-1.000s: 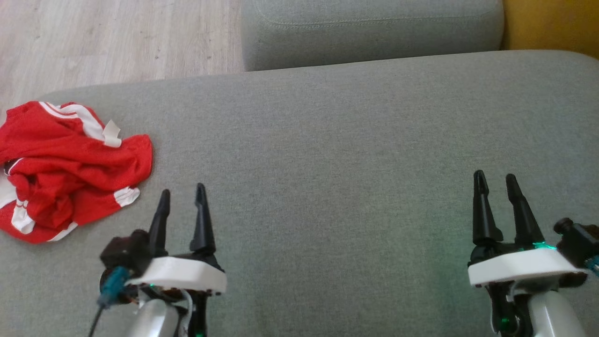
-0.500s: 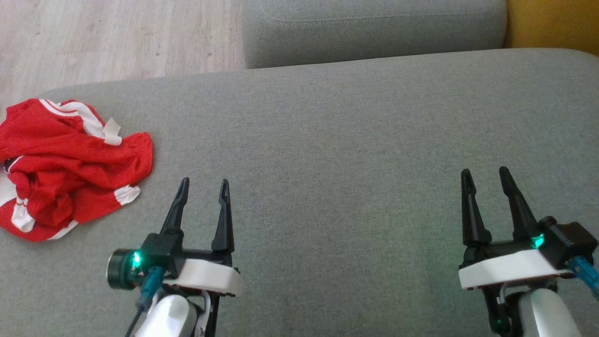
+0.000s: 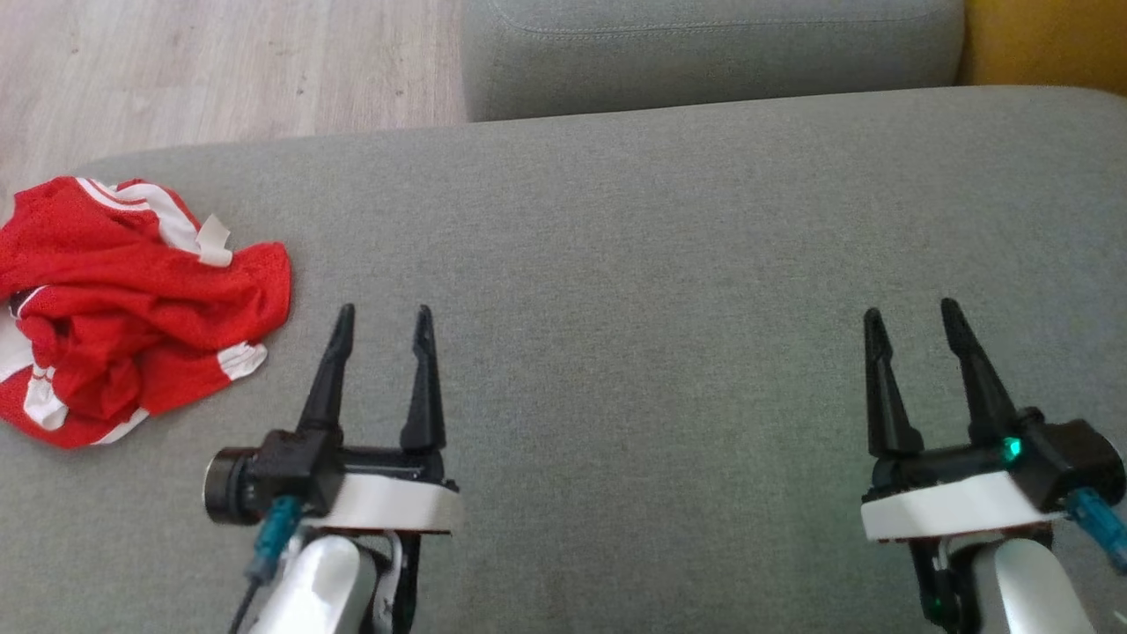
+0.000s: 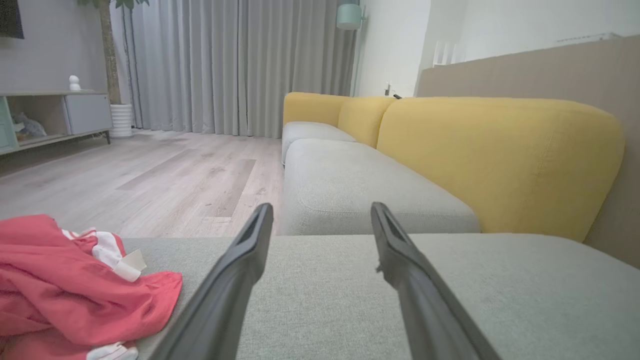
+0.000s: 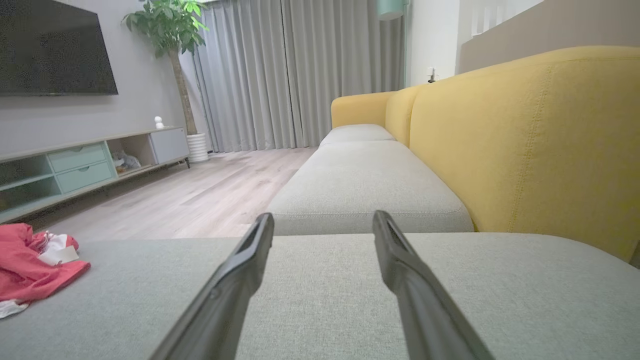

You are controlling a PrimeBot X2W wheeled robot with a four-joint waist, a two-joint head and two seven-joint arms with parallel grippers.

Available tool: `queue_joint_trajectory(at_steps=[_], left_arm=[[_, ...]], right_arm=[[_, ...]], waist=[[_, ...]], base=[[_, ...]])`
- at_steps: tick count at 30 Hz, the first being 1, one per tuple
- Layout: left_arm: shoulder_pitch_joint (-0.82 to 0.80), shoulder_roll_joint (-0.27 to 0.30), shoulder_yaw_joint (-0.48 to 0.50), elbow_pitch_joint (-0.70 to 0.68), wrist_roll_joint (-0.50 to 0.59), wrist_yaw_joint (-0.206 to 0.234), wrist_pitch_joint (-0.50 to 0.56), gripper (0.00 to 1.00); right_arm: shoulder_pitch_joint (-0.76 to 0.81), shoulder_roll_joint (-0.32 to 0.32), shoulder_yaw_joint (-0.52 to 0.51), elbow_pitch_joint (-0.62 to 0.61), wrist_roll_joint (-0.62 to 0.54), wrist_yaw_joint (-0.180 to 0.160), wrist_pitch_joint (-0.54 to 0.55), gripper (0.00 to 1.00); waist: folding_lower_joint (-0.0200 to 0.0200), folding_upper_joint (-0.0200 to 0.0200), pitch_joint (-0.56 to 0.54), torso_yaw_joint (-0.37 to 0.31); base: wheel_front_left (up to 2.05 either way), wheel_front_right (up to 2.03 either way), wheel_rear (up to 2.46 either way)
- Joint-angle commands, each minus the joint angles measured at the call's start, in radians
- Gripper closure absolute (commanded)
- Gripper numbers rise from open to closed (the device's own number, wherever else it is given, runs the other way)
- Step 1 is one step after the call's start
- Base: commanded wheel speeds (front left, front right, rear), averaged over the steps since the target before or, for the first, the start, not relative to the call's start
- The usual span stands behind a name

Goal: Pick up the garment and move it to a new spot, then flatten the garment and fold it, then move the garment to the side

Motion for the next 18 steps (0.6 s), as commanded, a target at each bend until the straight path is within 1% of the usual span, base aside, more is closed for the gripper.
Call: queue_joint_trajectory(at_steps=[1,4,7,9,10,13,18], left_arm=[[-0.02,-0.003,0.045,-0.038,0.006,-0.007,-0.011,0.0],[0.002,-0.038,0.108,-0.041,-0.02,-0.058,-0.02,0.0],[0.018,-0.057,0.148,-0.027,-0.005,-0.115,-0.029,0.0],[0.029,-0.066,0.16,0.008,0.013,-0.145,-0.035,0.0],[0.034,-0.072,0.162,0.061,0.033,-0.166,-0.041,0.0],[0.024,-0.079,0.163,0.112,0.072,-0.183,-0.05,0.0],[0.011,-0.086,0.179,0.136,0.085,-0.198,-0.05,0.0]], right_arm=[[-0.038,-0.009,0.02,-0.045,-0.008,-0.001,-0.013,0.0],[-0.035,-0.009,0.017,-0.042,0.038,-0.001,-0.022,0.0],[-0.031,-0.009,0.014,-0.018,0.087,-0.001,-0.031,0.0],[-0.029,-0.009,0.024,0.004,0.095,-0.001,-0.037,0.0],[-0.028,-0.009,0.034,0.028,0.088,-0.001,-0.043,0.0],[-0.031,-0.009,0.045,0.052,0.062,-0.001,-0.051,0.0],[-0.036,-0.009,0.049,0.066,0.073,-0.001,-0.052,0.0]], waist=[[-0.0001,0.0,0.001,0.0],[-0.0001,0.0,0.003,-0.001],[-0.0001,0.0,0.003,-0.002],[-0.0001,0.0,0.002,-0.002],[-0.0001,0.0,0.0,-0.003],[-0.0001,0.0,-0.001,-0.003],[-0.0001,0.0,0.0,-0.001]], base=[[0.0,0.0,0.0],[0.0,0.0,0.0],[0.0,0.0,0.0],[0.0,0.0,0.0],[0.0,0.0,0.0],[0.0,0.0,0.0],[0.0,0.0,0.0]])
